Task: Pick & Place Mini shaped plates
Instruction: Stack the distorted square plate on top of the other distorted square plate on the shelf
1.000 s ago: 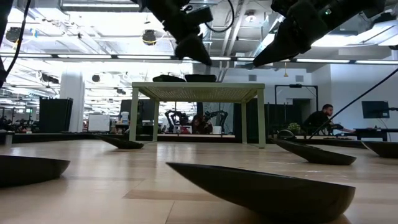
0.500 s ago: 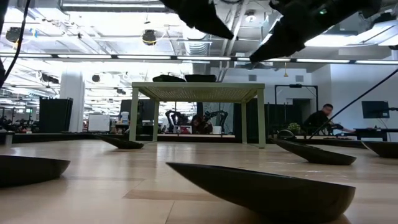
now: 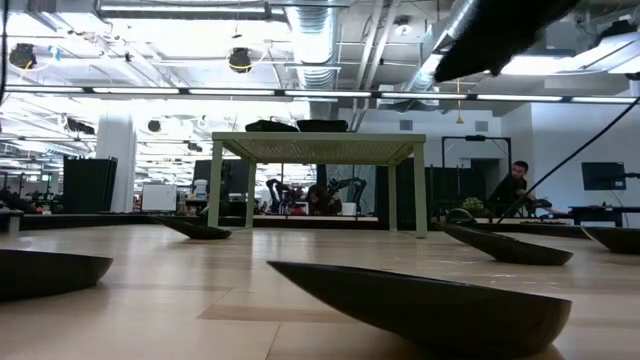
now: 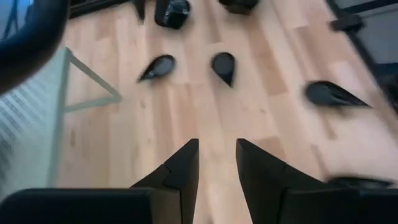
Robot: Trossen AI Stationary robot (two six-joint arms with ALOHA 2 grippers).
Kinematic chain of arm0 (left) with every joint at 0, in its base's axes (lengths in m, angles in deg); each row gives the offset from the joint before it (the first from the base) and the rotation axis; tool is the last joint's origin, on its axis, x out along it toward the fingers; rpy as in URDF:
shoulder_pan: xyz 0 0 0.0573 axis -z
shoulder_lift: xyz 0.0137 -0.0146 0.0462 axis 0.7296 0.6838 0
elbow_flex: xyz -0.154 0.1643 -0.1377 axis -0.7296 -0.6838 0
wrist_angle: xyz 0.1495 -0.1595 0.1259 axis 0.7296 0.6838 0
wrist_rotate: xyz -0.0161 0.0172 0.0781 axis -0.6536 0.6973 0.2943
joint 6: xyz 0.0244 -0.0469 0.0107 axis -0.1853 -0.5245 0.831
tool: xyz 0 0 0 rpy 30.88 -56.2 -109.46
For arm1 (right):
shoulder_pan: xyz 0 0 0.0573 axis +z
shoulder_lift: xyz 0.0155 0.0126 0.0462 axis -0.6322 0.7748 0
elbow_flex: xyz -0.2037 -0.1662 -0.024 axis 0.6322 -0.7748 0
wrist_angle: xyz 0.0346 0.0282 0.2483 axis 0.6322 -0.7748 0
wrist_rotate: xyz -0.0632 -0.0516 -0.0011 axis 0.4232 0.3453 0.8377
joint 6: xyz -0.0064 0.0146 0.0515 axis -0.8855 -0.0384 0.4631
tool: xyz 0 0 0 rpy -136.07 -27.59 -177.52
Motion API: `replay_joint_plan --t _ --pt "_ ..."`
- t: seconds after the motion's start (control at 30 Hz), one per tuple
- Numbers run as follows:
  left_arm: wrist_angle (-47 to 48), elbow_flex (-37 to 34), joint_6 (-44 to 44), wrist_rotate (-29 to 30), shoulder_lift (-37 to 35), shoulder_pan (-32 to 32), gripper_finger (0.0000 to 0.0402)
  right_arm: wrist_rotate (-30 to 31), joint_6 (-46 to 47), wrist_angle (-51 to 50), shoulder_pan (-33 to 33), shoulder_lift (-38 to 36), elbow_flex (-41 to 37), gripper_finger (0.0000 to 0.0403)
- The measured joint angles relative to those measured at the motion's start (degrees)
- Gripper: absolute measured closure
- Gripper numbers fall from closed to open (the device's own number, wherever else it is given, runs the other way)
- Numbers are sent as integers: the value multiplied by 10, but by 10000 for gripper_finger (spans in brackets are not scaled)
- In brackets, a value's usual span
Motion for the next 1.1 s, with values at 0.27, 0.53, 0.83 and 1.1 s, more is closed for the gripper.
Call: replay_joint_plan --t 0.27,0.53,0.83,1.1 --pt "-191 -238 -32 2 -180 45 293 -70 309 -182 133 40 81 310" --pt "-364 -372 -33 6 -276 39 293 -291 565 -461 192 243 209 310" --pt "-371 -383 -33 6 -293 34 293 -379 536 -476 196 391 290 310" --pt "-374 -383 -33 6 -293 34 293 -394 548 -481 189 411 291 310"
